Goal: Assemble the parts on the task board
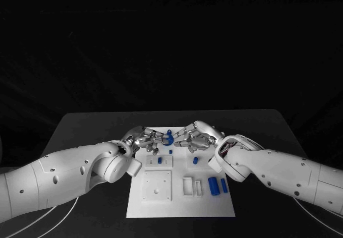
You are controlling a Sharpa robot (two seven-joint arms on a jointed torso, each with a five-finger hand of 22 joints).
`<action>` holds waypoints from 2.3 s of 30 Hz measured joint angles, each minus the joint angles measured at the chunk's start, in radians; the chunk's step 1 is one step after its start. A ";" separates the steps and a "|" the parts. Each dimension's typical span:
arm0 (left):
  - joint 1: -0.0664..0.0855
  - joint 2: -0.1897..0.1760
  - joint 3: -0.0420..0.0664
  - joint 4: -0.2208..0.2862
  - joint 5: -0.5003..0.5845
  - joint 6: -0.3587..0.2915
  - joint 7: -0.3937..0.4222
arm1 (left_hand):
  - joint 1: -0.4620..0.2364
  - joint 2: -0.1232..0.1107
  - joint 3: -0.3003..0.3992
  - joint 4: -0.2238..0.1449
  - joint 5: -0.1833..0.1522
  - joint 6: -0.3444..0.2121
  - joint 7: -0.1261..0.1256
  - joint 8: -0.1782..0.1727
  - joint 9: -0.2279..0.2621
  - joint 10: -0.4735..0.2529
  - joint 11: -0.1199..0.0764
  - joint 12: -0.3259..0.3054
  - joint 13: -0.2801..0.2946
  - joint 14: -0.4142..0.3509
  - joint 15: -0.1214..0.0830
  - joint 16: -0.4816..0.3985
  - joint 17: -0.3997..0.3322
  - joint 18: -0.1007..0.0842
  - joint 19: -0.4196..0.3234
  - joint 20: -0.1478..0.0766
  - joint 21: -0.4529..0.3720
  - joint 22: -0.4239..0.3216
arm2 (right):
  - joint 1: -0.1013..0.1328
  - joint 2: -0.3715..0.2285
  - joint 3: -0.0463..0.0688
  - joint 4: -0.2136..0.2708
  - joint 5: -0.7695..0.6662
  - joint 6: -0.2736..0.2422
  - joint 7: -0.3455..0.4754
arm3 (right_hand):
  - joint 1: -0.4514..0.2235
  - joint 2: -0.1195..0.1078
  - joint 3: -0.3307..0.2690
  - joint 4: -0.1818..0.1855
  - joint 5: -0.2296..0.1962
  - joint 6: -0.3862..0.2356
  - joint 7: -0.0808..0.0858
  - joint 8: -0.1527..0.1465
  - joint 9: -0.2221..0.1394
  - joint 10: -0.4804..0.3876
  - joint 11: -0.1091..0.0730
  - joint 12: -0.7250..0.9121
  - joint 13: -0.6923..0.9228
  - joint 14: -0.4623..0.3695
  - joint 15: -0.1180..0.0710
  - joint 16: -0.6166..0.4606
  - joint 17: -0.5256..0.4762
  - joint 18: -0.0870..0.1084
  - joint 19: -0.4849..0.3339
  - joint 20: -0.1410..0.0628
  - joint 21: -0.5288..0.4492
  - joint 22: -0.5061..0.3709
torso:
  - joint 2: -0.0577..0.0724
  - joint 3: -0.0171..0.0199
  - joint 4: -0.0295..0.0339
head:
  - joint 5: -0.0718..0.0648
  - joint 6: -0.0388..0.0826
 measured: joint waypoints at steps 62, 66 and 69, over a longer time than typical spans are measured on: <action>0.000 0.007 0.000 0.004 0.003 0.015 -0.001 | 0.001 0.002 0.002 -0.002 0.000 -0.001 0.001 -0.002 0.000 0.004 0.004 -0.004 0.000 0.000 0.000 0.000 0.005 0.000 0.000 0.000 0.000 0.000 | 0.000 0.026 0.000 0.002 -0.072 0.015 -0.094 | -0.042 0.043 0.212 0.037 -0.198 0.058 -0.022 0.000 0.000 0.014 -0.007 -0.025 0.044 0.011 -0.004 -0.004 0.023 0.000 -0.004 -0.004 0.023 0.000 | 0.000 -0.0001 0.0000 | -0.001 -0.010; 0.000 0.007 0.000 0.004 0.003 0.017 -0.002 | 0.002 0.001 0.002 -0.002 0.000 -0.001 0.001 0.000 0.000 0.004 0.004 -0.004 0.000 0.000 0.000 0.000 0.005 0.000 0.000 0.000 0.000 0.000 | 0.000 0.027 0.000 0.002 -0.071 0.016 -0.093 | -0.051 0.034 0.251 0.061 -0.203 0.061 -0.025 0.000 0.000 0.014 -0.007 -0.025 0.045 0.011 -0.004 -0.004 0.024 0.000 -0.004 -0.004 0.029 -0.001 | 0.000 0.0000 0.0000 | -0.002 -0.010; 0.000 0.008 0.000 0.004 0.003 0.018 -0.002 | 0.002 0.001 0.002 -0.002 -0.001 -0.001 0.001 0.000 0.000 0.004 0.004 -0.004 0.000 0.000 0.000 0.000 0.005 0.000 0.000 0.000 0.000 0.000 | 0.000 0.027 0.000 0.002 -0.071 0.016 -0.093 | -0.047 0.030 0.269 0.065 -0.210 0.063 -0.024 0.000 0.000 0.014 -0.007 -0.025 0.045 0.012 -0.005 -0.004 0.025 0.000 -0.004 -0.004 0.029 0.000 | 0.000 0.0001 -0.0004 | -0.003 -0.010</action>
